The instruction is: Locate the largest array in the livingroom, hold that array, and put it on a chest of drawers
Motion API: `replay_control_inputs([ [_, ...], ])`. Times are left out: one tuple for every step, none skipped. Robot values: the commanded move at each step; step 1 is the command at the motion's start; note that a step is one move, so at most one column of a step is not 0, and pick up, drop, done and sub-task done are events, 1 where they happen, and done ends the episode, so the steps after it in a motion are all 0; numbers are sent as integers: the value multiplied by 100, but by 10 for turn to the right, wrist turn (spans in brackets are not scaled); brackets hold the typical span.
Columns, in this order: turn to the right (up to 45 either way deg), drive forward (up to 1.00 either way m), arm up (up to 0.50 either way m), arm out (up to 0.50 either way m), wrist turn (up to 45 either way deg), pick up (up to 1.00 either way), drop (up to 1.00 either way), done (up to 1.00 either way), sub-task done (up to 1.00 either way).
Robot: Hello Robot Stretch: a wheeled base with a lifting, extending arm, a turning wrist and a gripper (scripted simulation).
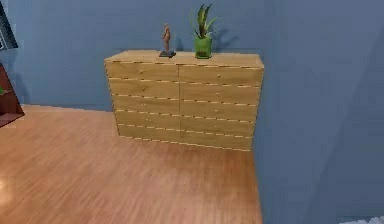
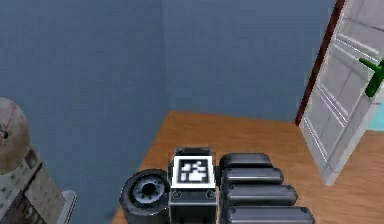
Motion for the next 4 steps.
replay_control_inputs([
  [-300, 0, 0, 0, 0, 0, 0, 0, 0],
  [0, 45, 0, 0, 0, 0, 0, 0, 0],
  [270, 0, 0, 0, 0, 0, 0, 0, 0],
  [0, 100, 0, 0, 0, 0, 0, 0, 0],
])
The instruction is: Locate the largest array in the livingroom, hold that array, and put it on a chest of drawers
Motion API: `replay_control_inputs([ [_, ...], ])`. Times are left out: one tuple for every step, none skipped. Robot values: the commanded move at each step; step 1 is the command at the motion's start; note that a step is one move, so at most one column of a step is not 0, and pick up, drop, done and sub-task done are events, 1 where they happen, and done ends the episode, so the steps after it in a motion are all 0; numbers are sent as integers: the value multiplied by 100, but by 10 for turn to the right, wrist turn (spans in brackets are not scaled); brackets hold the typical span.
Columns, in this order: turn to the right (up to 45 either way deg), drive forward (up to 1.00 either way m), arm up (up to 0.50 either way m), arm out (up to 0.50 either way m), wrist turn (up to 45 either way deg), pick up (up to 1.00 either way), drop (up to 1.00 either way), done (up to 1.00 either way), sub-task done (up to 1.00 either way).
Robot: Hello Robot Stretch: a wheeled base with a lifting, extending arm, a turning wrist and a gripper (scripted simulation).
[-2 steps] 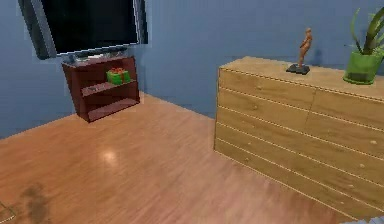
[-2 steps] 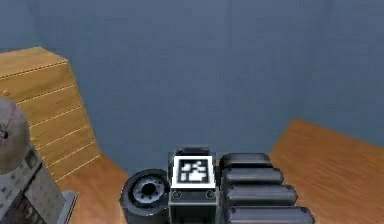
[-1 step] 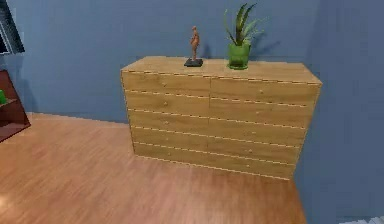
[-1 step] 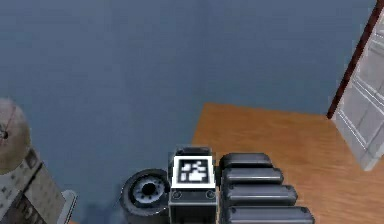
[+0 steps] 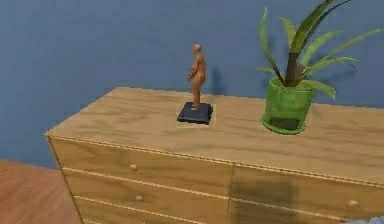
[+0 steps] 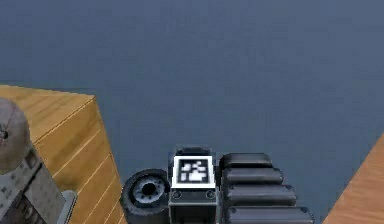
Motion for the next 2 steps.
replay_control_inputs([
  [450, 0, 0, 0, 0, 0, 0, 0, 0],
  [0, 5, 0, 0, 0, 0, 0, 0, 0],
])
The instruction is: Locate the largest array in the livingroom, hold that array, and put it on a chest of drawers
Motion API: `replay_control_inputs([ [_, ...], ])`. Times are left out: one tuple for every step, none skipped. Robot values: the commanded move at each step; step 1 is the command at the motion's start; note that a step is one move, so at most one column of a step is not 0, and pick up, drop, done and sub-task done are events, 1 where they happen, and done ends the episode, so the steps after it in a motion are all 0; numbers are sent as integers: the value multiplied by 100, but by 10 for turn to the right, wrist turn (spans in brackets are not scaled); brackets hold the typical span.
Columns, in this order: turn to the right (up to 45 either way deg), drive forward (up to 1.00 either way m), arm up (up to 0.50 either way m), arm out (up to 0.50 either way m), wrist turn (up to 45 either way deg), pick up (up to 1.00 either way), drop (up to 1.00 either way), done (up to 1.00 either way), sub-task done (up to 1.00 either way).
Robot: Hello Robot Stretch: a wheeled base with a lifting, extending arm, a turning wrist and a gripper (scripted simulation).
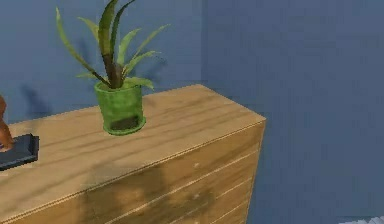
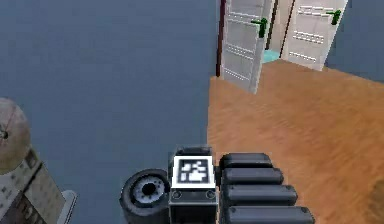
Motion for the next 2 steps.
replay_control_inputs([
  [450, 0, 0, 0, 0, 0, 0, 0, 0],
  [450, 0, 0, 0, 0, 0, 0, 0, 0],
])
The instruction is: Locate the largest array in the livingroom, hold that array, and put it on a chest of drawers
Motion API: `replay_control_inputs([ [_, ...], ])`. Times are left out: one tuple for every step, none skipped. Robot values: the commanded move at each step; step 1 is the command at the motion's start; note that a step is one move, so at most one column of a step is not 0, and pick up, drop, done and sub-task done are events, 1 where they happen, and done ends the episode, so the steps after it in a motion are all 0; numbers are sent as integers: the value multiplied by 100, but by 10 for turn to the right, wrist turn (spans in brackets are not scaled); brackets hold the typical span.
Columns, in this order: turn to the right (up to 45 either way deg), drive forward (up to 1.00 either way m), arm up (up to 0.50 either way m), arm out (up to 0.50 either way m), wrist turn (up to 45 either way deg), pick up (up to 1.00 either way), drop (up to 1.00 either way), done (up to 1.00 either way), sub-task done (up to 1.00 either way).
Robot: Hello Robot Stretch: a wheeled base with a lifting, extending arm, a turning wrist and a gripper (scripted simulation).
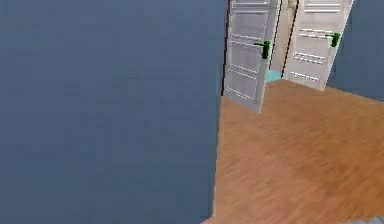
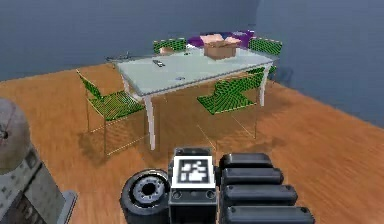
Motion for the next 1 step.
replay_control_inputs([
  [330, 0, 0, 0, 0, 0, 0, 0, 0],
])
